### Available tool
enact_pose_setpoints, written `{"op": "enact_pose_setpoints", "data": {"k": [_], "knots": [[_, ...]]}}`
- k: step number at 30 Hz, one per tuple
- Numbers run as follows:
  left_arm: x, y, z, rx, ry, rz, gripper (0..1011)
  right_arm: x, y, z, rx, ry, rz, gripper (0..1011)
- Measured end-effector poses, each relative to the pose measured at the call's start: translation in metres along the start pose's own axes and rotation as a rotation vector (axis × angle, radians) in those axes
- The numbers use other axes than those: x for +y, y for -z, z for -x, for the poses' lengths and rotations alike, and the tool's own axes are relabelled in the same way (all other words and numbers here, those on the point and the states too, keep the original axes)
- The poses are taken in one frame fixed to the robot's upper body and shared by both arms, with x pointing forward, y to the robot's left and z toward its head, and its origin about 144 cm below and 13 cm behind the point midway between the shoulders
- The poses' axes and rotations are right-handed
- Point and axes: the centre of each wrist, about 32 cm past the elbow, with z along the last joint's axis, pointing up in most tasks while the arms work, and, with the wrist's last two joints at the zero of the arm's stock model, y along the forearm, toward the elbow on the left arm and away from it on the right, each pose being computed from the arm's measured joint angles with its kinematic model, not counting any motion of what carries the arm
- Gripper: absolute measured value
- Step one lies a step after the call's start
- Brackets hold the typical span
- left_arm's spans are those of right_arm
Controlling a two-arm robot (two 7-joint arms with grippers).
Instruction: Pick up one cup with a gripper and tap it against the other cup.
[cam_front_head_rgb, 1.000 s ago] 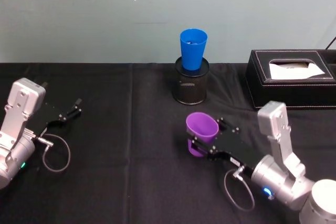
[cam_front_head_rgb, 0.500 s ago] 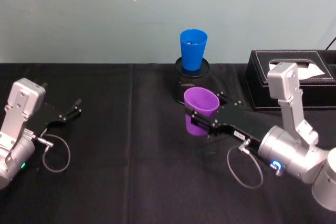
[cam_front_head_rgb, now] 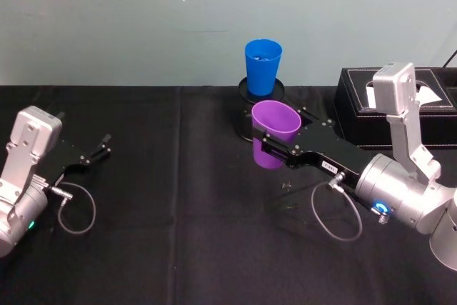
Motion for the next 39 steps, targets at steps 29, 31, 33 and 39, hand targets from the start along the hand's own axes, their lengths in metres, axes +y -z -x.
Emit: {"op": "enact_pose_setpoints", "data": {"k": [29,31,33,39], "knots": [[0.0000,0.0000,0.0000,0.000,0.000,0.000,1000,0.0001,0.0002,0.0002,0.001,0.001,0.001,717],[0.0000,0.0000,0.0000,0.000,0.000,0.000,1000,0.0001,0.0003,0.0002,0.001,0.001,0.001,717],[0.0000,0.0000,0.0000,0.000,0.000,0.000,1000,0.0001,0.0002,0.0002,0.001,0.001,0.001,717],[0.0000,0.0000,0.0000,0.000,0.000,0.000,1000,0.0001,0.0003,0.0002,0.001,0.001,0.001,717]]}}
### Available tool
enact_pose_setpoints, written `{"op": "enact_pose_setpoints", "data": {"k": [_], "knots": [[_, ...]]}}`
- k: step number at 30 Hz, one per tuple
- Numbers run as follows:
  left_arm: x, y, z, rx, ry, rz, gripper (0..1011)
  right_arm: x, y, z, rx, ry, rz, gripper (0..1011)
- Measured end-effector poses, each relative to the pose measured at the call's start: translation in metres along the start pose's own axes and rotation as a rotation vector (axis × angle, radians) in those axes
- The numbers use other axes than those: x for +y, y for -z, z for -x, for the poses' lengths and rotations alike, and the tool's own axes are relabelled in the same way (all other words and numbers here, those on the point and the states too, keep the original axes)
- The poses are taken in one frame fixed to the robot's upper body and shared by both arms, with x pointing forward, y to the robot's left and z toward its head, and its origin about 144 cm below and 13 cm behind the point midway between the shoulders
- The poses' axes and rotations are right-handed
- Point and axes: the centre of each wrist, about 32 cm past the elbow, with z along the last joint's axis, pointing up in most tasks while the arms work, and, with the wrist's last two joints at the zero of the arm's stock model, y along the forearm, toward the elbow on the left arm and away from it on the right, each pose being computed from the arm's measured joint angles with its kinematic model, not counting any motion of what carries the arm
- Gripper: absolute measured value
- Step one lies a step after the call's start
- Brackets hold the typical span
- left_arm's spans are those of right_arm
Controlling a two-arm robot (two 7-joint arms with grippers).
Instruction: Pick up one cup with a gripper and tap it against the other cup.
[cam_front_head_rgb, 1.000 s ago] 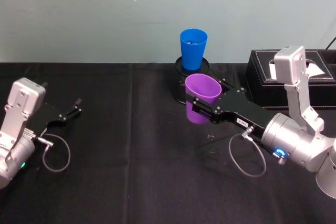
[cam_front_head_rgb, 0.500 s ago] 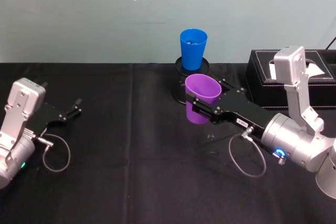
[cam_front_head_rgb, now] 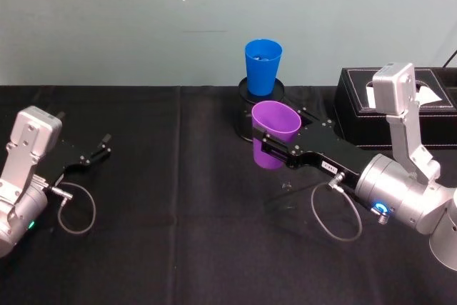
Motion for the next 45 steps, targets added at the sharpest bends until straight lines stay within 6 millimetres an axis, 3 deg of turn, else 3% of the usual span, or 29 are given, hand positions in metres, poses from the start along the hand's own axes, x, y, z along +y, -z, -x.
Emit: {"op": "enact_pose_setpoints", "data": {"k": [45], "knots": [[0.0000,0.0000,0.0000,0.000,0.000,0.000,1000,0.0000,0.0000,0.0000,0.000,0.000,0.000,717]]}}
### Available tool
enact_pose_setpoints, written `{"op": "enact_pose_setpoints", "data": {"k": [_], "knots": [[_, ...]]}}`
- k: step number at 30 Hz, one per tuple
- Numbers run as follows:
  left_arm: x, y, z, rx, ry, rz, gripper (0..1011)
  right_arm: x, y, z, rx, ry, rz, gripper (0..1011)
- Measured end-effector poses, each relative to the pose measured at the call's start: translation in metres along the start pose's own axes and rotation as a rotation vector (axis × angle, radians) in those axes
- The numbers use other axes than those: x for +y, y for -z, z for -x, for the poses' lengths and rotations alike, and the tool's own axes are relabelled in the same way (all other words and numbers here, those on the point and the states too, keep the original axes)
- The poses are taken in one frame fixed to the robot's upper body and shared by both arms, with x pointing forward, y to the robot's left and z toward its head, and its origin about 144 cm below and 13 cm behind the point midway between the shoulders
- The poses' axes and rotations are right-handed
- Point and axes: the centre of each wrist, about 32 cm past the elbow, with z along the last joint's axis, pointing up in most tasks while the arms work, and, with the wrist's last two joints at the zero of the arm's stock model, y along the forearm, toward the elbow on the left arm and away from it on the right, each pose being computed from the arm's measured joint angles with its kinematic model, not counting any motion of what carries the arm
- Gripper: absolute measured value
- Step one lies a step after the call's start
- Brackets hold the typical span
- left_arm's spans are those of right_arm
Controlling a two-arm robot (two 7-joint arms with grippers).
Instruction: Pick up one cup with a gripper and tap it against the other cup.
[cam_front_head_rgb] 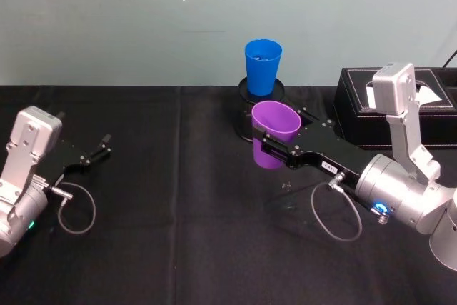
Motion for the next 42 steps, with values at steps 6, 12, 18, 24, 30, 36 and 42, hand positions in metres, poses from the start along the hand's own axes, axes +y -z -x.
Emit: {"op": "enact_pose_setpoints", "data": {"k": [6,12,18,24,30,36,42], "knots": [[0.000,0.000,0.000,0.000,0.000,0.000,1000,0.000,0.000,0.000,0.000,0.000,0.000,717],[0.000,0.000,0.000,0.000,0.000,0.000,1000,0.003,0.003,-0.002,0.003,-0.009,0.003,717],[0.000,0.000,0.000,0.000,0.000,0.000,1000,0.017,0.012,-0.013,0.016,-0.009,0.008,717],[0.000,0.000,0.000,0.000,0.000,0.000,1000,0.037,0.014,-0.029,0.007,0.014,-0.005,717],[0.000,0.000,0.000,0.000,0.000,0.000,1000,0.054,0.015,-0.042,-0.009,0.026,-0.001,717],[0.000,0.000,0.000,0.000,0.000,0.000,1000,0.068,0.018,-0.052,-0.008,0.048,0.004,717],[0.000,0.000,0.000,0.000,0.000,0.000,1000,0.078,0.020,-0.059,-0.002,0.074,0.001,717]]}}
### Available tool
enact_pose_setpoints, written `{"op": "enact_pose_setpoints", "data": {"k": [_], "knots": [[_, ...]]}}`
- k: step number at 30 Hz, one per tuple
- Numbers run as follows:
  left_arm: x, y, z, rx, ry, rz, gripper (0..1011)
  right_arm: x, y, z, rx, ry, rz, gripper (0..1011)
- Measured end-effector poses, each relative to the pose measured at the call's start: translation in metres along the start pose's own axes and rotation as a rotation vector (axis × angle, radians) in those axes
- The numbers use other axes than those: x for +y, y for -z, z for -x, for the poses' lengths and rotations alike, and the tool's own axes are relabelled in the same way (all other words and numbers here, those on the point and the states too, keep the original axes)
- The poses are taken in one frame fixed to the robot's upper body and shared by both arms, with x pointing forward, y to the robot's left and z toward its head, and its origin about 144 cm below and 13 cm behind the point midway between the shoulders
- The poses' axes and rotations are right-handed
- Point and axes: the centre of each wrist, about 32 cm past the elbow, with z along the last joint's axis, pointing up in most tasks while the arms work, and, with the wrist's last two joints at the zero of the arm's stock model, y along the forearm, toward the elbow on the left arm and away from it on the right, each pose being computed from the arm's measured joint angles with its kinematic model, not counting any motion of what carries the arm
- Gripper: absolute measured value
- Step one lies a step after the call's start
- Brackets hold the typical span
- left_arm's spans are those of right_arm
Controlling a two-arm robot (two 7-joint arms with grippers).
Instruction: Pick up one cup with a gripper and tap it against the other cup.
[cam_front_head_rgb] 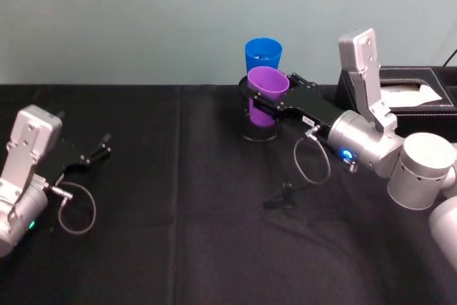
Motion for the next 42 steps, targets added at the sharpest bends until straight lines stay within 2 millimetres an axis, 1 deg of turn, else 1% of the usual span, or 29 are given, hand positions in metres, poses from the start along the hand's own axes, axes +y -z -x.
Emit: {"op": "enact_pose_setpoints", "data": {"k": [14,21,42], "knots": [[0.000,0.000,0.000,0.000,0.000,0.000,1000,0.019,0.000,-0.007,0.017,0.030,-0.024,717],[0.000,0.000,0.000,0.000,0.000,0.000,1000,0.021,-0.002,-0.010,0.024,0.035,-0.033,717],[0.000,0.000,0.000,0.000,0.000,0.000,1000,0.020,-0.003,-0.009,0.027,0.030,-0.035,717]]}}
